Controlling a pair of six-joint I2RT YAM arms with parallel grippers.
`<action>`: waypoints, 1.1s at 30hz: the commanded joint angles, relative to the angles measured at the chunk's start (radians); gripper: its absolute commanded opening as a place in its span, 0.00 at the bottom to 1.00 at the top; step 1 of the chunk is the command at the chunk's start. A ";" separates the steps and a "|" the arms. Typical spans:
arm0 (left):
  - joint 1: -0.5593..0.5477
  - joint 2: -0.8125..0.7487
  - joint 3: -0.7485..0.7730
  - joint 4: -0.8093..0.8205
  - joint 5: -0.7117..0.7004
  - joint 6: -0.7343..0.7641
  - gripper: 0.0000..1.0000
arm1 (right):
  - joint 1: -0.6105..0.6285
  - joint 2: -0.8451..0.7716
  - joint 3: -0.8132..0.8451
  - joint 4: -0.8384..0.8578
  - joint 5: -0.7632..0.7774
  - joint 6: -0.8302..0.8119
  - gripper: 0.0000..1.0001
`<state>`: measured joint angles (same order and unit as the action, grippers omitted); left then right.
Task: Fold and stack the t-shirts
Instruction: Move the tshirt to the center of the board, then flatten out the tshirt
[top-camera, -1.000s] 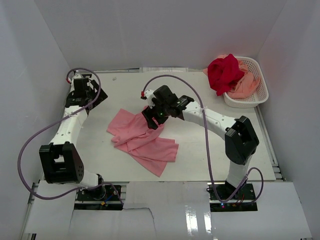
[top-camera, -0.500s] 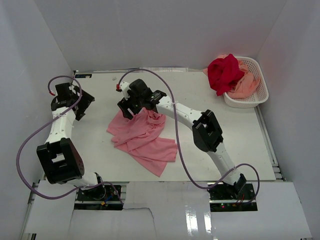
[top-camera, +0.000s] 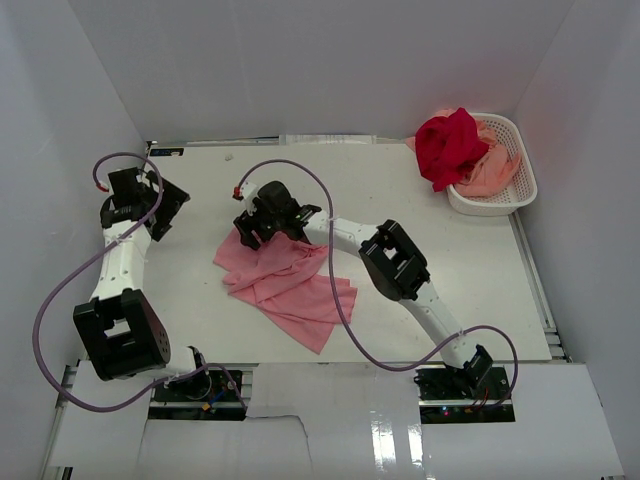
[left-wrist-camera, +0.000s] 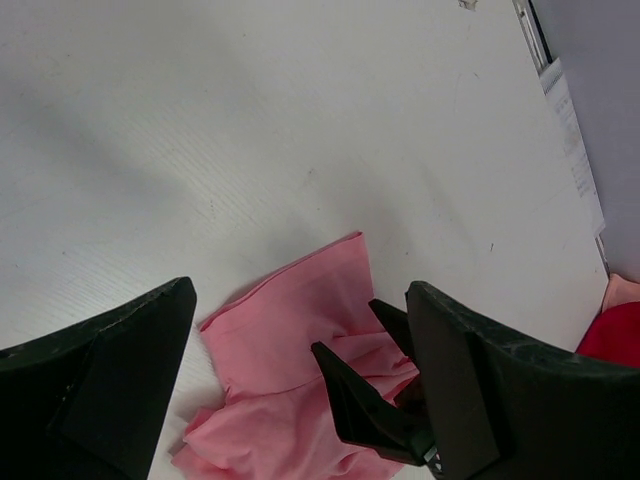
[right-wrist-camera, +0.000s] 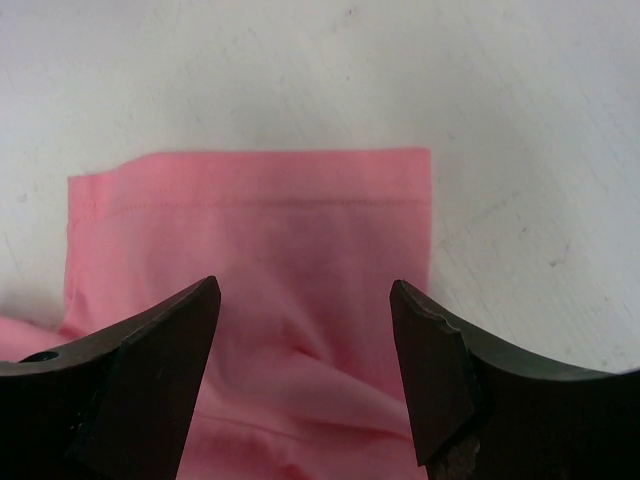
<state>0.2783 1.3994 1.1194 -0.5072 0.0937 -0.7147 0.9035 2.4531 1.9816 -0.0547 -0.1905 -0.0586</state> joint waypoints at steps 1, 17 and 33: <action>0.001 -0.039 -0.023 0.029 0.038 -0.005 0.98 | 0.000 0.027 0.072 0.154 -0.017 0.045 0.75; 0.004 -0.069 -0.044 0.055 0.034 0.011 0.98 | -0.012 0.123 0.218 0.113 0.037 0.128 0.71; 0.006 -0.082 -0.055 0.061 0.040 0.015 0.98 | -0.014 0.116 0.232 0.019 0.115 0.209 0.62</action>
<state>0.2794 1.3659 1.0702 -0.4625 0.1238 -0.7109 0.8932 2.5908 2.2070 -0.0074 -0.0933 0.1108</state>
